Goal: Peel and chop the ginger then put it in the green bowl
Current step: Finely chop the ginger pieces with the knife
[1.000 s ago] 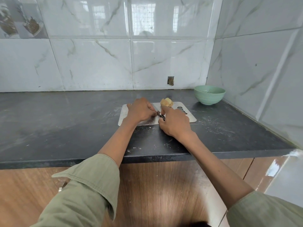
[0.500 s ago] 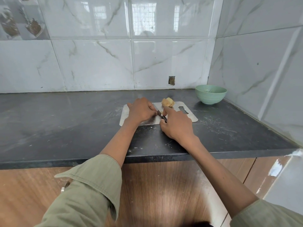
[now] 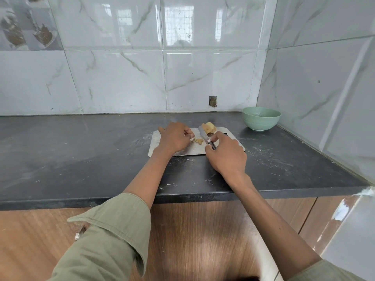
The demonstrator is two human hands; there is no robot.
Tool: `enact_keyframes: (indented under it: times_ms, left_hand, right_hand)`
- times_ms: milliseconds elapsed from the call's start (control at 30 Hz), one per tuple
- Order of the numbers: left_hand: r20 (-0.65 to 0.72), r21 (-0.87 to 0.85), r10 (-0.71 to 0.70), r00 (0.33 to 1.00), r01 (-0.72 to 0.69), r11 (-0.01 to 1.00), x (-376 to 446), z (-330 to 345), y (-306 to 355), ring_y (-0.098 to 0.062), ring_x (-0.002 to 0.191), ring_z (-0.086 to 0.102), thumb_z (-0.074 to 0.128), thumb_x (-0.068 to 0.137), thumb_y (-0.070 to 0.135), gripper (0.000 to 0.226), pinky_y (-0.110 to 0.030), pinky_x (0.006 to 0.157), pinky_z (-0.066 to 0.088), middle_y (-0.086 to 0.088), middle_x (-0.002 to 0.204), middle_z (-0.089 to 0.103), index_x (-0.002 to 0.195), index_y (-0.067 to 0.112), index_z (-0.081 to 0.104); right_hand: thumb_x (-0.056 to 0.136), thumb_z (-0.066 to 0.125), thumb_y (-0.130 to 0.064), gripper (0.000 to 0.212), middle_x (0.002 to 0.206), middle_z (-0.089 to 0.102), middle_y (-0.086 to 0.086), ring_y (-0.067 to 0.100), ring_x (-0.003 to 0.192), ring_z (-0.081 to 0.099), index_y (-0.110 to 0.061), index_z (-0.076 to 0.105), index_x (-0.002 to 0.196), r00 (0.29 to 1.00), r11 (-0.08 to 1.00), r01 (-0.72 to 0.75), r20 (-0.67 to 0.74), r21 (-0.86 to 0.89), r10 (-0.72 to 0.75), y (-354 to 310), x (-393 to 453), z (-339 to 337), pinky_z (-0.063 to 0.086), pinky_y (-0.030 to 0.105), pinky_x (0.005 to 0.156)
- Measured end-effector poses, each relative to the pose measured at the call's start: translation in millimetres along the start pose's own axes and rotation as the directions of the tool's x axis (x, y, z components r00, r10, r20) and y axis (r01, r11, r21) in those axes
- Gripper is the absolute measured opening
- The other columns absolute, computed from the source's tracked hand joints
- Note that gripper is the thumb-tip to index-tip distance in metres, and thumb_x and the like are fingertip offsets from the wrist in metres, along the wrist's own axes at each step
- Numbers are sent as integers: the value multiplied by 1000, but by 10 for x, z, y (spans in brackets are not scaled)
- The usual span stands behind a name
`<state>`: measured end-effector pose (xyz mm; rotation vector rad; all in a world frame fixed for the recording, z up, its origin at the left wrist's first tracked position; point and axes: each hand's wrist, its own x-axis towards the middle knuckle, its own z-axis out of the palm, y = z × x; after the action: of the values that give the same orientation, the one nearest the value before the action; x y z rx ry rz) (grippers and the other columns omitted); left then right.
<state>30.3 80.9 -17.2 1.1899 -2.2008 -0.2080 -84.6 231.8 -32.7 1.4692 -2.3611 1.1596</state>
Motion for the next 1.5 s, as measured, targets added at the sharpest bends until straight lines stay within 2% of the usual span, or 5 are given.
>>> enact_keyframes:
  times_ms: [300, 600, 833, 1067, 1500]
  left_hand:
    - [3, -21, -13, 1000, 13, 1000, -3, -41, -13, -9, 92, 59, 77, 84, 32, 11, -40, 81, 22, 15, 81, 70, 73, 30, 76]
    - [-8, -99, -78, 997, 77, 992, 14, -86, -56, -11, 90, 59, 55, 90, 20, 27, -45, 89, 26, 26, 66, 59, 82, 27, 80]
    - [-43, -22, -58, 997, 57, 998, 34, -66, -73, -20, 96, 61, 59, 91, 26, 21, -41, 82, 23, 5, 94, 76, 86, 16, 77]
    - [-151, 9, -53, 987, 55, 998, 59, -56, -72, -19, 89, 62, 56, 93, 29, 24, -40, 80, 25, 4, 88, 74, 84, 17, 76]
    - [-125, -81, 1, 992, -12, 997, 20, -17, -78, -13, 96, 62, 51, 90, 20, 21, -41, 88, 32, 18, 91, 67, 86, 30, 69]
  right_hand:
    - [90, 56, -39, 21, 104, 66, 4, 32, 99, 62, -31, 61, 109, 997, 998, 53, 61, -44, -50, -17, -2, 32, 44, 37, 75]
    - [93, 54, -36, 24, 102, 67, 3, 30, 98, 62, -27, 62, 113, 997, 995, 73, 31, -62, -71, -34, -18, 1, 43, 37, 73]
    - [92, 53, -42, 21, 99, 69, 2, 30, 99, 62, -32, 62, 108, 980, 988, 154, 133, -25, -150, -115, -23, 76, 43, 38, 74]
    - [93, 53, -40, 19, 88, 65, 2, 29, 88, 61, -27, 60, 104, 953, 964, 266, 156, -31, -258, -233, -99, 108, 39, 37, 66]
    - [94, 53, -36, 19, 91, 63, 4, 31, 96, 59, -24, 61, 105, 987, 993, 120, 101, 14, -121, -172, -45, 55, 42, 39, 73]
